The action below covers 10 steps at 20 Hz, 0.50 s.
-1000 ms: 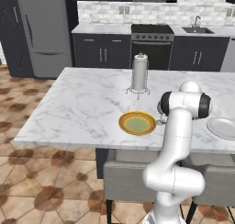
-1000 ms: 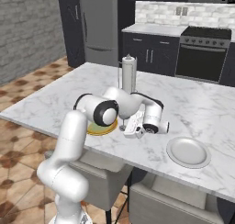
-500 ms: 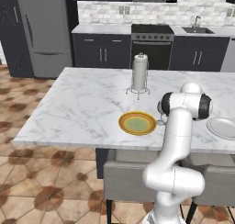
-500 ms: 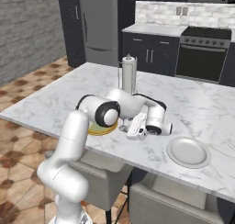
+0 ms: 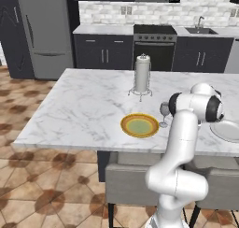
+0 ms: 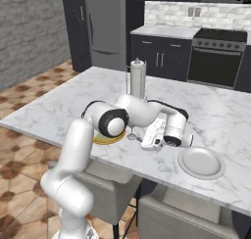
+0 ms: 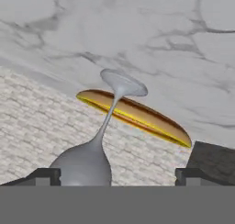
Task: Retrieve the wine glasses from the counter and place one next to each plate.
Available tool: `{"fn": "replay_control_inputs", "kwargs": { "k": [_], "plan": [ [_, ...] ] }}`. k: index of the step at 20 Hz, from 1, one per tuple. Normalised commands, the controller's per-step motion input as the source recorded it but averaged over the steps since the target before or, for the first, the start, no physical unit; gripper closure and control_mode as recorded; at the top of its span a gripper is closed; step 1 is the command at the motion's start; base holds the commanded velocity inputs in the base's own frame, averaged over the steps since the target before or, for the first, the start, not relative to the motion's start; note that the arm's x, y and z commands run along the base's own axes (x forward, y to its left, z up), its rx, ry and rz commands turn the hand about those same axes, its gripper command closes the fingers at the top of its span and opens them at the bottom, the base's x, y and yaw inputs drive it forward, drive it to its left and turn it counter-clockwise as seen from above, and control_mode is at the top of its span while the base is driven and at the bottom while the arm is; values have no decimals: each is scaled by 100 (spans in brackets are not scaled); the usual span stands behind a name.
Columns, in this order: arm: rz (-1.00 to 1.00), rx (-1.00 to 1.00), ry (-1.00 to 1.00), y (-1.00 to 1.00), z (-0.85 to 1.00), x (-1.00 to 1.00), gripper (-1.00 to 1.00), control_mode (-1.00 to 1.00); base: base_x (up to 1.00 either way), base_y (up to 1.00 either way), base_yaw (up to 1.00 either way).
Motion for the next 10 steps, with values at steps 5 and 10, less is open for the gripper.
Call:
{"fn": "replay_control_inputs", "kwargs": {
  "k": [5, 10],
  "plan": [
    [-13, 0, -45, 0, 91, -88, -100, -100, 0, 0, 0],
    [-9, 0, -34, 6, 91, -84, -100, -100, 0, 0, 0]
  ]
}}
